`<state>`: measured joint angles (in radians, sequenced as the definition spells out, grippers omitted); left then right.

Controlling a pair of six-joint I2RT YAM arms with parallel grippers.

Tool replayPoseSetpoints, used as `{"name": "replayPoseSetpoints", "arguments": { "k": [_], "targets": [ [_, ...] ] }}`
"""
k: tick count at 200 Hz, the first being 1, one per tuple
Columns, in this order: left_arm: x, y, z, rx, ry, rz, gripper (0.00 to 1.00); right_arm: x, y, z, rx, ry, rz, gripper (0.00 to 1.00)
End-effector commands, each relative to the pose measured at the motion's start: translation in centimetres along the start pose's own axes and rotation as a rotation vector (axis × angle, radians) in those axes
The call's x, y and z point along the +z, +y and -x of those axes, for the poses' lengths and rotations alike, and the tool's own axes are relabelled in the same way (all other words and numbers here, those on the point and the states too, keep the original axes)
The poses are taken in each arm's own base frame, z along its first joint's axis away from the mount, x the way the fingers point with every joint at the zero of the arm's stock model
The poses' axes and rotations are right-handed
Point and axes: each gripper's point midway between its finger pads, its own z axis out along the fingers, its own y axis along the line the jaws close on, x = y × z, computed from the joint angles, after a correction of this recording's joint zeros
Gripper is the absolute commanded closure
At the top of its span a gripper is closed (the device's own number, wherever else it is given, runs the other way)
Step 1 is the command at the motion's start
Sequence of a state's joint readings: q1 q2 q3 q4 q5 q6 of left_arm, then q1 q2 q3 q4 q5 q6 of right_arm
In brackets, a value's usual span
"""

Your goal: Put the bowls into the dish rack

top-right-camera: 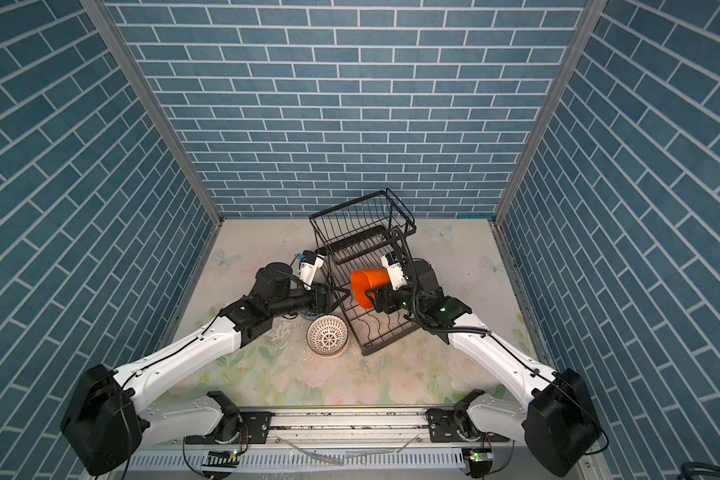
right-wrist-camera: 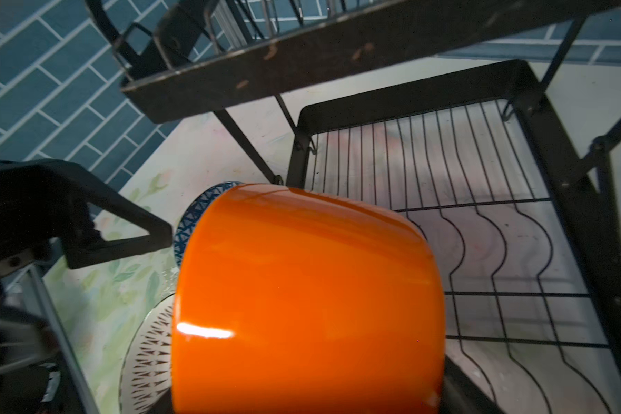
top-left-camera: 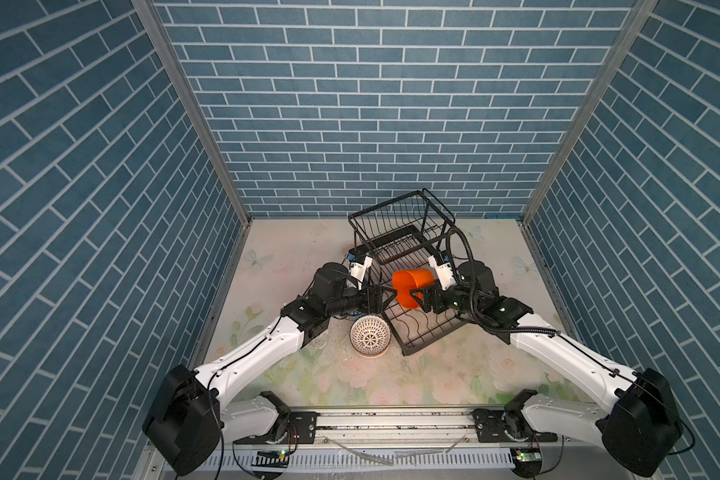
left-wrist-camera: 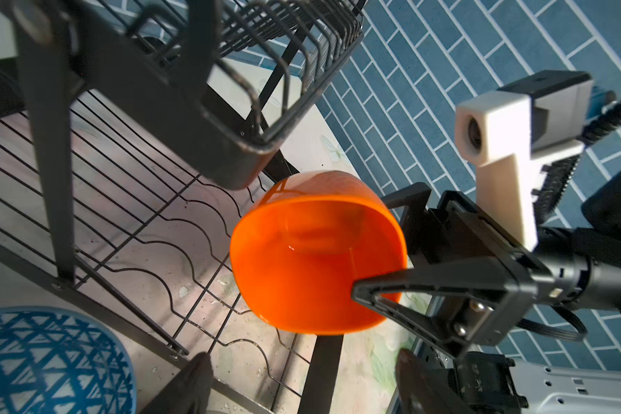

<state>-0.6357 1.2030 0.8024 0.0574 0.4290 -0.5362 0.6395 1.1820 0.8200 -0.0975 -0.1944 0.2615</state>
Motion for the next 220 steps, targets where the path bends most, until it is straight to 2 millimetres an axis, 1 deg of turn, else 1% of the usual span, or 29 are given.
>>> {"name": "replayPoseSetpoints", "arguments": {
  "k": [1,43,65,102,152,186,220],
  "targets": [
    [-0.9,0.2,-0.2,0.043,-0.005,0.039,0.17,0.0,-1.8,2.0,-0.102,-0.056,-0.12,0.41],
    [-2.4,1.1,-0.1,0.09,-0.026,0.123,0.13,1.3,-3.6,2.6,-0.197,-0.052,-0.215,0.41],
    [-3.3,1.7,-0.1,0.11,-0.045,0.159,0.09,2.0,-4.5,2.9,-0.252,-0.046,-0.267,0.41],
    [-4.2,2.4,-0.2,0.133,-0.064,0.207,0.06,3.2,-5.5,3.4,-0.36,-0.026,-0.339,0.41],
    [-4.1,3.1,-0.5,0.142,-0.06,0.228,0.05,5.0,-6.6,4.3,-0.503,-0.019,-0.438,0.41],
    [-4.0,3.4,-0.7,0.142,-0.057,0.234,0.05,6.2,-7.3,4.4,-0.617,-0.031,-0.513,0.41],
    [-4.2,3.7,-0.6,0.138,-0.065,0.248,0.04,7.2,-7.2,5.0,-0.729,-0.064,-0.576,0.4]
  ]
}}
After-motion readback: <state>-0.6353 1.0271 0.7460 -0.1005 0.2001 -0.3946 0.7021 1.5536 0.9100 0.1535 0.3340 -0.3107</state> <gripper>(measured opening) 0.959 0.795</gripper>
